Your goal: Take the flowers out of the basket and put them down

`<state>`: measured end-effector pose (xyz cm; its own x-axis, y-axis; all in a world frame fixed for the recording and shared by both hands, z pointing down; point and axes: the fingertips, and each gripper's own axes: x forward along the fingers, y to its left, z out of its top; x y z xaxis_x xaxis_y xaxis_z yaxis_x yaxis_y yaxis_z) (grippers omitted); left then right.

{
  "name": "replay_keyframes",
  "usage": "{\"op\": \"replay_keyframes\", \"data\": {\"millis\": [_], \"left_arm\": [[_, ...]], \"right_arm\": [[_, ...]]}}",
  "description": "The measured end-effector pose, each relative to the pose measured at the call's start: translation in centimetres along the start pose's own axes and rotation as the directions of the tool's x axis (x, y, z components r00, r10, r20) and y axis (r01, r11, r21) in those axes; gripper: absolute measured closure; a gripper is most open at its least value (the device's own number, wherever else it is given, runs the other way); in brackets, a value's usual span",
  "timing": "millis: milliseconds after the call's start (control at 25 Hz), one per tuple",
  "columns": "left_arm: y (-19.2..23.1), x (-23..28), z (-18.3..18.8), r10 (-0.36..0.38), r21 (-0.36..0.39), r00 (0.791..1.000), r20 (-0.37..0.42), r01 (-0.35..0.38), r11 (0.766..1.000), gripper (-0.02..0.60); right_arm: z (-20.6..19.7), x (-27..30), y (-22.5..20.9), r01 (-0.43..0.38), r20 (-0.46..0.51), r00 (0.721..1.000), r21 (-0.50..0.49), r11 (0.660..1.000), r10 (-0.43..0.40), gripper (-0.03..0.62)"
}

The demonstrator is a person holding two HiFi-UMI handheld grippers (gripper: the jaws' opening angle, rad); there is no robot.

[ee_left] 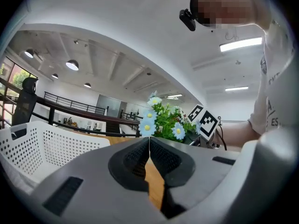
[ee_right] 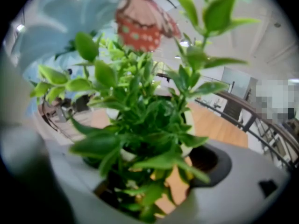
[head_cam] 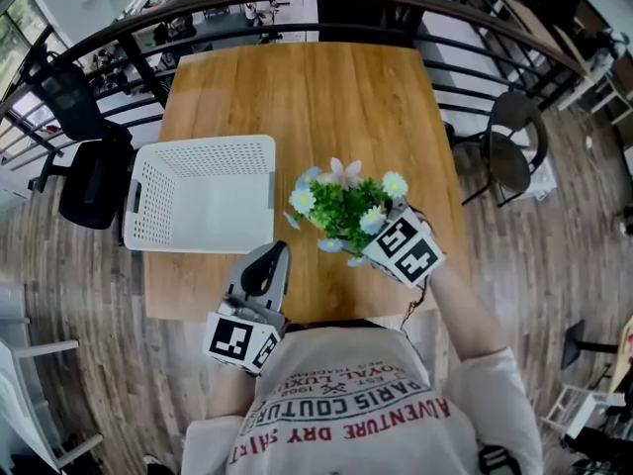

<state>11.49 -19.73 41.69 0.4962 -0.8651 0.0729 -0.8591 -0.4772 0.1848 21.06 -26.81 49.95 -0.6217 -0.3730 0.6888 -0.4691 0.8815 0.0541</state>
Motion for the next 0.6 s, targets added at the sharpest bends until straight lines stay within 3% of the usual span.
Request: {"op": "replay_keyframes", "data": {"millis": [320, 600], "left_arm": [[-1.3, 0.0, -3.0, 0.028, -0.019, 0.996, -0.082, -0.03, 0.999, 0.554], [-0.6, 0.1, -6.8, 0.065, -0.04, 0.993, -0.102, -0.07, 0.997, 0.554]], "right_arm": [[-9.0, 5.0, -0.2, -0.017, -0.112, 0.993, 0.049, 0.999, 0.022, 0.118], [-13.8, 9.8, 0.9, -0.05, -0.189, 0.981, -0.037, 0.998, 0.042, 0.118]]}}
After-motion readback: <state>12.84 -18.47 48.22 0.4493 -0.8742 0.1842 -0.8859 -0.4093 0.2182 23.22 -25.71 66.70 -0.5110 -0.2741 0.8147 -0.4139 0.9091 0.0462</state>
